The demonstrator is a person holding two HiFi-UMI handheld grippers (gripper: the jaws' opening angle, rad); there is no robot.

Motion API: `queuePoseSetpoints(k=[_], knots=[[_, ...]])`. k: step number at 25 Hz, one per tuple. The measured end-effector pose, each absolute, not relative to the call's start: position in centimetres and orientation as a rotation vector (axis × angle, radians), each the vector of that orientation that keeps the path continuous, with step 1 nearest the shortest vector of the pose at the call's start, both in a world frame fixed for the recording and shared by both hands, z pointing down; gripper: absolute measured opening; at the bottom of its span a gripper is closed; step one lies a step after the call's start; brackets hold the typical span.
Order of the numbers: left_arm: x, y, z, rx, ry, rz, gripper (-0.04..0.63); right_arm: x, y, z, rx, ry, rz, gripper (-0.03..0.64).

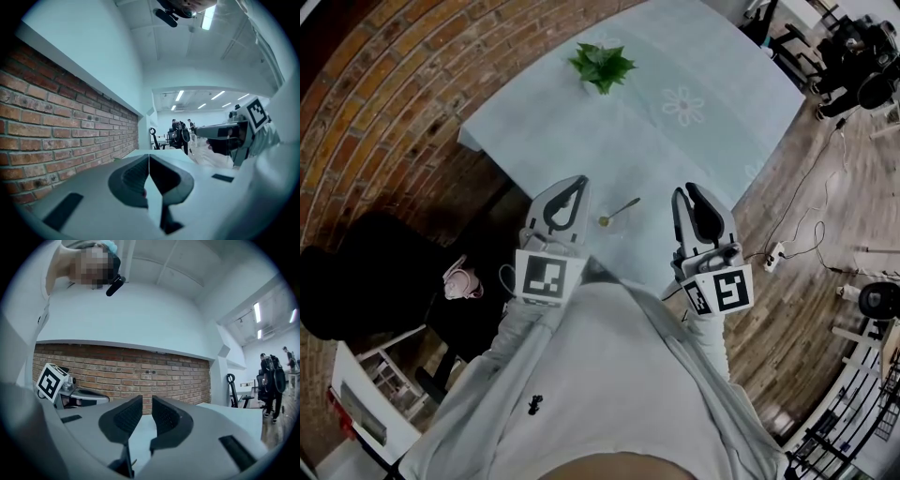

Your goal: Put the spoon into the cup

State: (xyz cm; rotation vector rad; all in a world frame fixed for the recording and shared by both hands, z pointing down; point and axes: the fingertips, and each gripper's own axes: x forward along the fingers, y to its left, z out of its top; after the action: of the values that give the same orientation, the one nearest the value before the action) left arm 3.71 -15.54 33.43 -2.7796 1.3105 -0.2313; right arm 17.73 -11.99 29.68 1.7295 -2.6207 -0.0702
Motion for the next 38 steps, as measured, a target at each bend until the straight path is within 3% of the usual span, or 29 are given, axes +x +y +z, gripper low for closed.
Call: queuePoseSetpoints(k=[14,38], knots=[[4.1,-16.1,33.7,-2.793,1.3,-0.235,0.02,18.8,-10.8,30.0,1.777,-2.605,-0.062,0.017],[3.6,-16.4,34.1,-2.824,1.34,-0.24,0.02,19.2,-11.3,30.8,1.813,-2.585,-0.012,0.015]])
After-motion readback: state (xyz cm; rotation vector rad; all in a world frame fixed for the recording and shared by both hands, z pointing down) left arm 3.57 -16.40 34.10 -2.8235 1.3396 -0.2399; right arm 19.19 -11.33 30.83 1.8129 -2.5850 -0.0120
